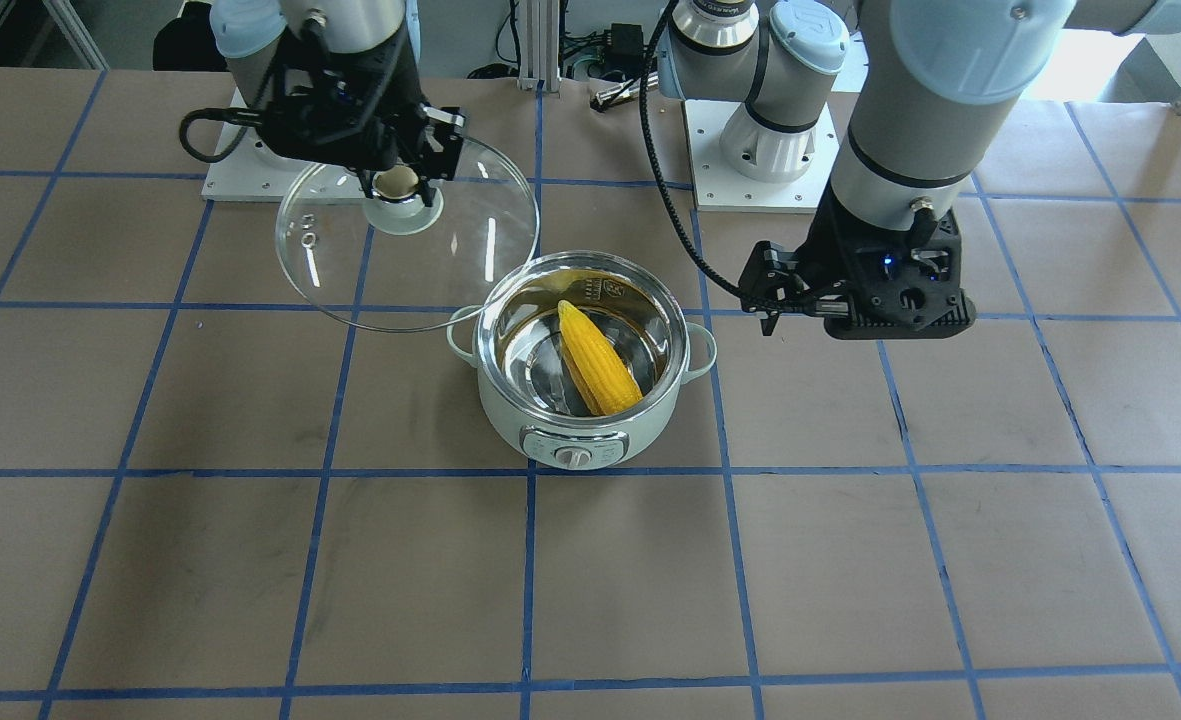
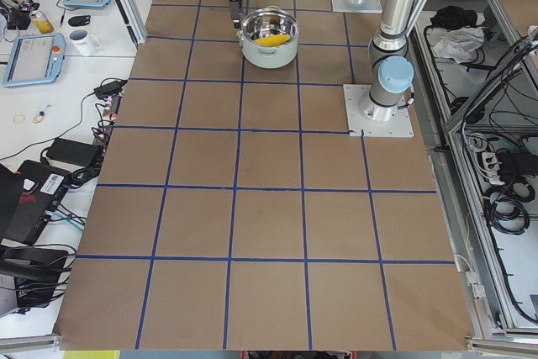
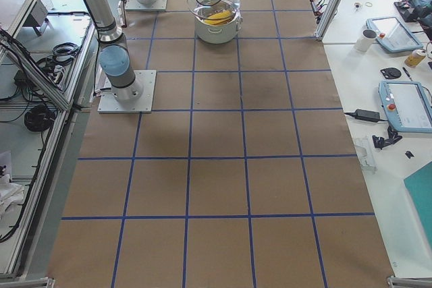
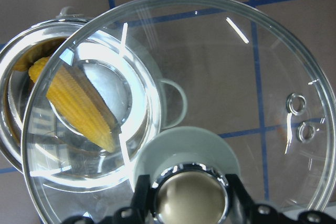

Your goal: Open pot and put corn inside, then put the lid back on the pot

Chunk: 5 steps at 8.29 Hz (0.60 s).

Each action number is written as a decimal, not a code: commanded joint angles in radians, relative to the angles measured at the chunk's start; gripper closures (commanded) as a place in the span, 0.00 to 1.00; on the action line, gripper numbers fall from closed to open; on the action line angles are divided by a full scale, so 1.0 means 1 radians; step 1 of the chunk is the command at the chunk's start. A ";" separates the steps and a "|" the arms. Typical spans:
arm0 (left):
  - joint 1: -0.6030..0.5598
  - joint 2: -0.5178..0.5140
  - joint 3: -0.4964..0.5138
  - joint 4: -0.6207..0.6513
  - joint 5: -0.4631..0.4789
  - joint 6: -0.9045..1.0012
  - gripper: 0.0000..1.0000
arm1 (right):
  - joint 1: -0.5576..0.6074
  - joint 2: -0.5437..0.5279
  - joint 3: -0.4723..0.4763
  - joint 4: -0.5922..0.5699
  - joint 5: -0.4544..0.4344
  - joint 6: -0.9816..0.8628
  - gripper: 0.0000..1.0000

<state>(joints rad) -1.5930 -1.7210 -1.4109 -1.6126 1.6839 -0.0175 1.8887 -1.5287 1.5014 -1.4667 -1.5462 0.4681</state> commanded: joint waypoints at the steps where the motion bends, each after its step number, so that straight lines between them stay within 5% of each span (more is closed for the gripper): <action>1: 0.018 0.024 0.004 -0.004 -0.001 0.013 0.00 | 0.131 0.131 -0.010 -0.145 0.006 0.156 0.66; 5: 0.019 0.037 -0.008 -0.003 -0.003 0.011 0.00 | 0.213 0.197 0.000 -0.237 0.032 0.277 0.66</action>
<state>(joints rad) -1.5750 -1.6862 -1.4174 -1.6167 1.6837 -0.0061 2.0770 -1.3548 1.4918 -1.6444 -1.5343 0.6965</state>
